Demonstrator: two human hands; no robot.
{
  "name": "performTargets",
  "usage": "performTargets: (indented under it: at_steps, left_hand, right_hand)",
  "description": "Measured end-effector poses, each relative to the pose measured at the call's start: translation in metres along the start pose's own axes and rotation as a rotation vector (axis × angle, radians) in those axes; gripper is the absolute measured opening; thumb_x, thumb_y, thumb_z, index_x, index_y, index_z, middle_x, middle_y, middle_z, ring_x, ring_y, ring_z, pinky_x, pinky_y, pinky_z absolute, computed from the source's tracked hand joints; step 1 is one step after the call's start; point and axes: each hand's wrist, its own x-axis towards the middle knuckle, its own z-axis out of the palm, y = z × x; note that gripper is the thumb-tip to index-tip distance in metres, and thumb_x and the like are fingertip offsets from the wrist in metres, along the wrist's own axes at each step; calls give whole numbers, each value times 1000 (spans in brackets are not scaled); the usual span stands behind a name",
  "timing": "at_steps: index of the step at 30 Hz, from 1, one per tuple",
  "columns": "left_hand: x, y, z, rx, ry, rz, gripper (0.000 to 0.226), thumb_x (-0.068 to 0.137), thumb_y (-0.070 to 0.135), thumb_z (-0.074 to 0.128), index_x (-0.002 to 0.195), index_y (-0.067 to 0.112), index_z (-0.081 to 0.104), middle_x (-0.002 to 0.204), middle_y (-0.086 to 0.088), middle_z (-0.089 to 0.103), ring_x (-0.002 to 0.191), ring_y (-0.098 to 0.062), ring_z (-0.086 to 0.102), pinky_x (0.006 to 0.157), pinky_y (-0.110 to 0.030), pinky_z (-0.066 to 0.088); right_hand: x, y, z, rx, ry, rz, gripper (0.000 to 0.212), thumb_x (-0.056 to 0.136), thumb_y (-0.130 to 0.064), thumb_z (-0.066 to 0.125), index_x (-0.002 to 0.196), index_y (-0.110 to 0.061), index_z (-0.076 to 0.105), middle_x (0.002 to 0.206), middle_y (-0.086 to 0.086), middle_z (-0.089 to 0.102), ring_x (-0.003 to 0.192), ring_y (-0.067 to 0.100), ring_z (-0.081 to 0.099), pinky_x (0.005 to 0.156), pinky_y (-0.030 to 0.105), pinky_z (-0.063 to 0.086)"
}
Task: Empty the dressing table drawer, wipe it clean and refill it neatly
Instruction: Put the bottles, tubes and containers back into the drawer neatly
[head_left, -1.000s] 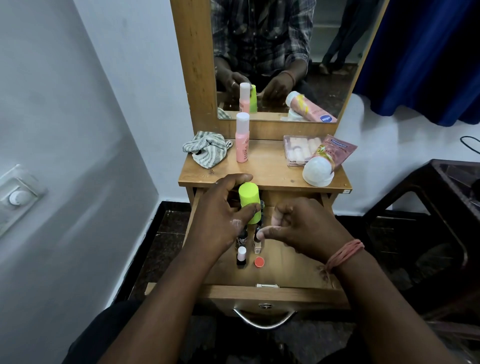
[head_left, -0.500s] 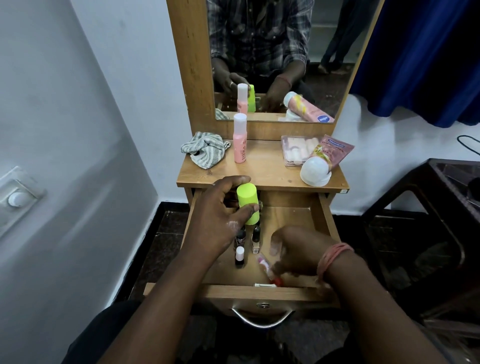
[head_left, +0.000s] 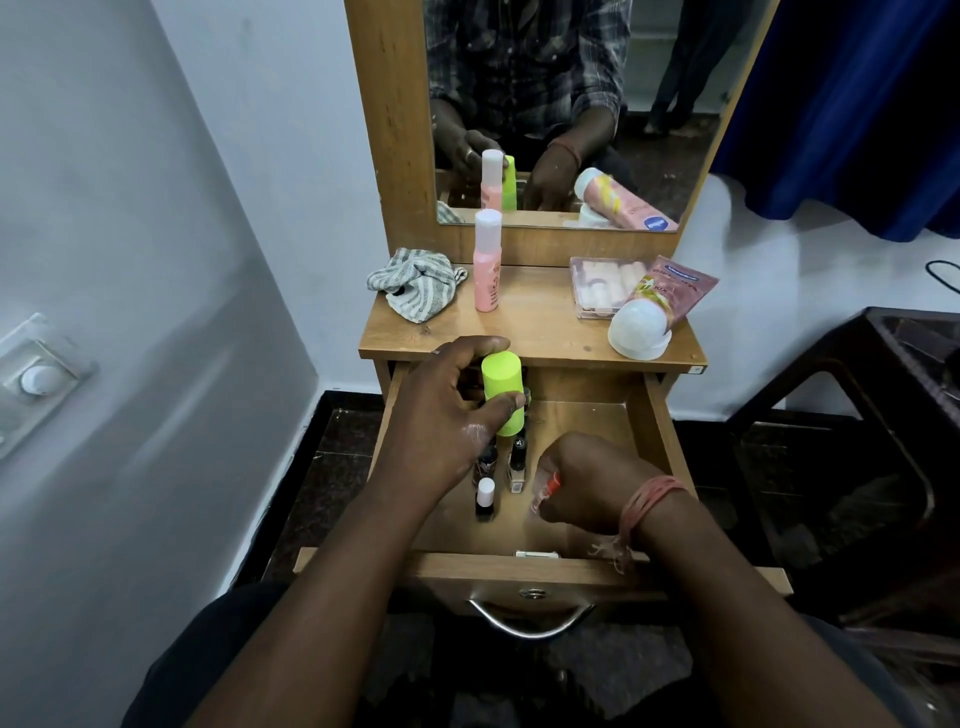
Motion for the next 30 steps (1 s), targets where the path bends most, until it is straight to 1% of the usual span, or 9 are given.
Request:
performTargets:
  at_steps: [2, 5, 10, 14, 17, 19, 23, 27, 30]
  left_hand:
    - [-1, 1, 1, -1, -1, -1, 51, 82, 21, 87, 129, 25, 67, 118, 11, 70, 103, -2, 67, 81, -12, 52]
    - [-2, 0, 1, 1, 8, -4, 51, 82, 20, 87, 129, 24, 68, 118, 11, 70, 102, -1, 67, 78, -8, 49]
    - [0, -3, -2, 17, 13, -15, 52, 82, 26, 86, 129, 29, 67, 119, 10, 70, 105, -4, 67, 86, -23, 56]
    - [0, -2, -2, 12, 9, -15, 52, 82, 24, 86, 129, 26, 67, 118, 9, 71, 104, -3, 67, 82, -14, 53]
    - [0, -2, -2, 19, 3, -9, 52, 82, 25, 86, 130, 26, 67, 119, 10, 71, 104, -4, 67, 84, -17, 53]
    - [0, -3, -3, 27, 7, -2, 52, 82, 25, 86, 130, 26, 67, 119, 9, 71, 104, -4, 67, 84, -18, 54]
    - [1, -4, -3, 29, 13, 5, 52, 82, 24, 87, 130, 26, 67, 119, 9, 71, 104, -4, 68, 84, -15, 53]
    - [0, -4, -3, 36, 9, 8, 51, 82, 23, 86, 129, 25, 67, 119, 9, 71, 103, -2, 67, 80, -8, 49]
    - [0, -4, -4, 35, 11, 9, 51, 82, 24, 86, 129, 25, 68, 119, 10, 70, 103, -1, 66, 79, -7, 48]
  right_hand:
    - [-1, -2, 1, 0, 42, -30, 21, 79, -22, 81, 96, -22, 68, 92, -3, 66, 85, 17, 62, 59, 23, 41]
    - [0, -9, 7, -44, 102, -76, 24, 77, -24, 82, 96, -22, 68, 94, -1, 68, 84, 16, 62, 59, 24, 41]
    - [2, -14, 17, -51, 155, -110, 30, 74, -25, 85, 99, -18, 69, 96, 2, 70, 87, 19, 66, 62, 24, 42]
    - [1, -16, 19, -82, 150, -114, 38, 75, -26, 85, 107, -16, 67, 102, 4, 69, 86, 18, 61, 69, 25, 42]
    - [2, -15, 22, -75, 158, -128, 39, 74, -27, 86, 107, -17, 67, 101, 3, 70, 84, 17, 61, 69, 24, 43]
    - [3, -14, 25, -67, 144, -116, 40, 72, -28, 87, 105, -18, 68, 99, 2, 70, 82, 16, 62, 66, 23, 44]
    - [3, -14, 25, -46, 141, -150, 32, 73, -27, 86, 101, -21, 70, 93, -2, 70, 77, 13, 58, 56, 18, 36]
    - [0, -10, 20, 29, 88, -121, 21, 78, -27, 80, 94, -23, 67, 85, -6, 64, 74, 11, 57, 58, 21, 39]
    - [-6, -3, 4, 143, -29, -116, 17, 82, -23, 74, 94, -21, 63, 86, 1, 68, 80, 18, 65, 73, 35, 56]
